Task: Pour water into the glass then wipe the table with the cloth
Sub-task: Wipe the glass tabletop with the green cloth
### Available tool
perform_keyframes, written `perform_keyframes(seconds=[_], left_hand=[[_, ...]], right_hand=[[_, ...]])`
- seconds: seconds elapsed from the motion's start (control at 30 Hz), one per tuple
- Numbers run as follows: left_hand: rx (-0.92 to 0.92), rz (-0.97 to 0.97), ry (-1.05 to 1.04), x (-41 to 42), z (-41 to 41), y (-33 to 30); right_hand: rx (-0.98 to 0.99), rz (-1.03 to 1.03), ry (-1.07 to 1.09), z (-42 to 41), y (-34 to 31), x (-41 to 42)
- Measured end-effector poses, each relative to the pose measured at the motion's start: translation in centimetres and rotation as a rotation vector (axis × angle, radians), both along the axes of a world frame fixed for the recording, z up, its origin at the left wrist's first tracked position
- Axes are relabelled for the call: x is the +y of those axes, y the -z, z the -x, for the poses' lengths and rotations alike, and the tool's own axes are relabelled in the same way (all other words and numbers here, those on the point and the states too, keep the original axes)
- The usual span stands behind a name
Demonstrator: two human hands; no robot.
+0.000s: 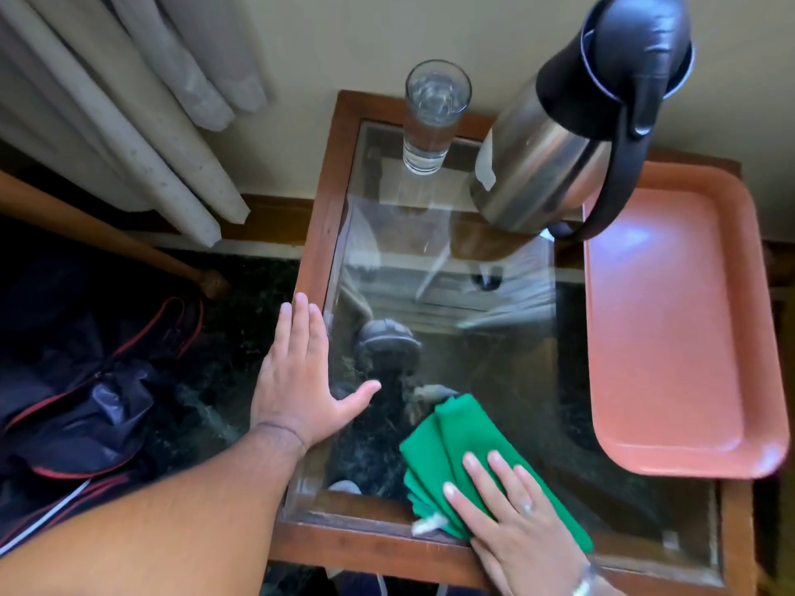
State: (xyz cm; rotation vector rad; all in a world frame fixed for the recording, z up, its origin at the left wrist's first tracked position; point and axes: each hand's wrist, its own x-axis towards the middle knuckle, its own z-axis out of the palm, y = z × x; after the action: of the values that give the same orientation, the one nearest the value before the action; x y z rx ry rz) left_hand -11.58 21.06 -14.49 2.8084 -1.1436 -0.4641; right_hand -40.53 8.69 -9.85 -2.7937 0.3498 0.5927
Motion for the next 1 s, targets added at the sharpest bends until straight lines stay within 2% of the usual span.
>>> perform_keyframes(seconds=[0.07, 0.1, 0.2, 0.27, 0.3, 0.4, 0.43, 0.5, 0.6, 0.63, 0.7, 0.77, 0.8, 0.9, 1.0], left_hand=[[-0.014, -0.006, 0.000, 0.1, 0.0, 0.1], [-0.016, -0.007, 0.005, 0.1, 0.0, 0.1], [-0.029, -0.002, 0.005, 0.2, 0.1, 0.2], [-0.028, 0.005, 0.001, 0.2, 0.2, 0.2], [-0.030, 0.012, -0.002, 0.2, 0.2, 0.2], [-0.027, 0.022, 0.001, 0.1, 0.3, 0.0], [-0.030, 0.024, 0.004, 0.1, 0.3, -0.1], [-0.040, 0.018, 0.004, 0.1, 0.3, -0.1], [-0.029, 0.025, 0.007, 0.2, 0.3, 0.3], [-0.027, 0.031, 0.004, 0.2, 0.2, 0.3], [-0.008, 0.035, -0.001, 0.3, 0.3, 0.2], [-0.002, 0.056, -0.010, 0.3, 0.1, 0.2], [0.002, 0.060, -0.006, 0.3, 0.1, 0.2], [-0.004, 0.030, 0.001, 0.3, -0.1, 0.3], [-0.014, 0.019, 0.000, 0.3, 0.0, 0.4]], right_hand=[[-0.030, 0.015, -0.118, 0.4, 0.7, -1.6], [-0.055, 0.030, -0.087, -1.2, 1.0, -2.7], [-0.077, 0.079, 0.399, -9.4, 1.7, -5.3], [-0.076, 0.079, 0.577, -13.6, 2.0, -4.9], [-0.104, 0.063, 0.533, -14.3, 2.2, -4.6], [-0.133, -0.011, 0.130, -12.1, 2.1, -4.4], [-0.125, -0.008, 0.064, -11.7, 1.8, -5.5], [-0.125, 0.034, 0.160, -13.3, 2.1, -8.1], [-0.116, 0.058, 0.533, -21.1, 2.4, -9.8], [-0.126, 0.056, 0.537, -23.1, 2.4, -9.0], [-0.156, 0.006, 0.347, -23.0, 2.3, -6.6], [-0.148, -0.031, 0.096, -17.8, 1.8, -4.7], [-0.129, -0.049, 0.079, -14.5, 1.4, -4.7], [-0.103, 0.075, 0.362, -8.8, 1.6, -8.2], [-0.046, 0.080, 0.765, -13.4, 2.3, -9.3]])
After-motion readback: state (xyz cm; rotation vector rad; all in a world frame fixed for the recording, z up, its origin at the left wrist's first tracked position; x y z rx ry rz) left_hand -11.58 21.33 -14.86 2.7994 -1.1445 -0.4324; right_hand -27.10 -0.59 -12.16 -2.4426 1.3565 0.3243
